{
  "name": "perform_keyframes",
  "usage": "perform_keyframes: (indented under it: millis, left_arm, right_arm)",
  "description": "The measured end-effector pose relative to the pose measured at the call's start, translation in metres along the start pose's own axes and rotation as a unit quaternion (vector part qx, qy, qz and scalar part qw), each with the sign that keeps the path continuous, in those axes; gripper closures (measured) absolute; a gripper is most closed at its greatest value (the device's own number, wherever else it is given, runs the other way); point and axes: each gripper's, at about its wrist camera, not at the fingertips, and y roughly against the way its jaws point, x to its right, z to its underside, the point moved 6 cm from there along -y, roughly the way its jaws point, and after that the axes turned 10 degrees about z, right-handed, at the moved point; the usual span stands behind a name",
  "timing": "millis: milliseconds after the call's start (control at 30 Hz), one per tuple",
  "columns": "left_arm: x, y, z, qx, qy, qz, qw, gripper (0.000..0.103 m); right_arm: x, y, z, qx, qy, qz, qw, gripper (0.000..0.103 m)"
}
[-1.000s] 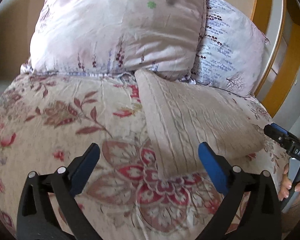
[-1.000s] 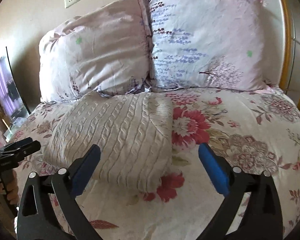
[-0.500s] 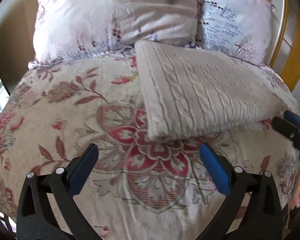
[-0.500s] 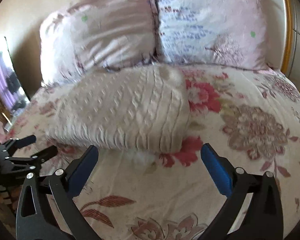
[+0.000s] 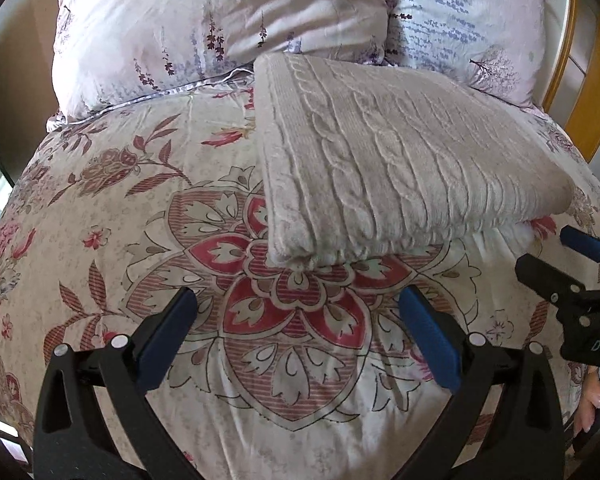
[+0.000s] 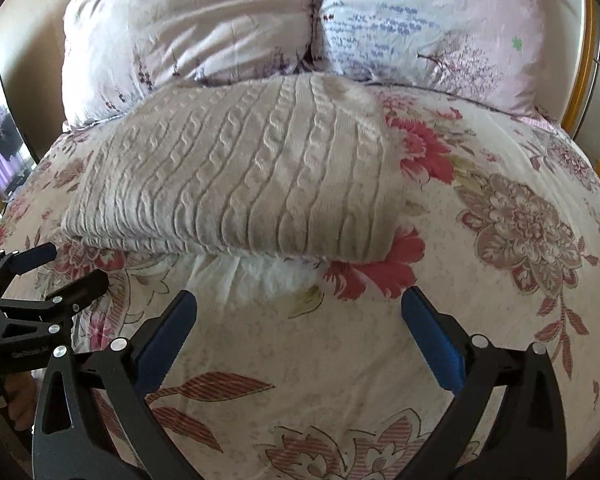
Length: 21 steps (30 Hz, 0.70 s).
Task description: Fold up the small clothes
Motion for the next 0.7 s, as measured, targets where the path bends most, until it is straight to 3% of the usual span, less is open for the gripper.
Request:
perform_keyframes:
  millis: [267, 700]
  left_arm:
    - [0.0011, -0.0018, -0.0015, 0.0, -0.003, -0.001, 1.0, 0.002]
    - [0.001, -0.0023, -0.0023, 0.001, -0.002, 0.0, 1.0, 0.002]
  right_arm:
    - [-0.0021, -0.0064, 0.0039, -0.012, 0.016, 0.026, 0.999, 0.001]
    - [-0.0012, -0.0054, 0.0048, -0.007, 0.012, 0.027, 1.0, 0.001]
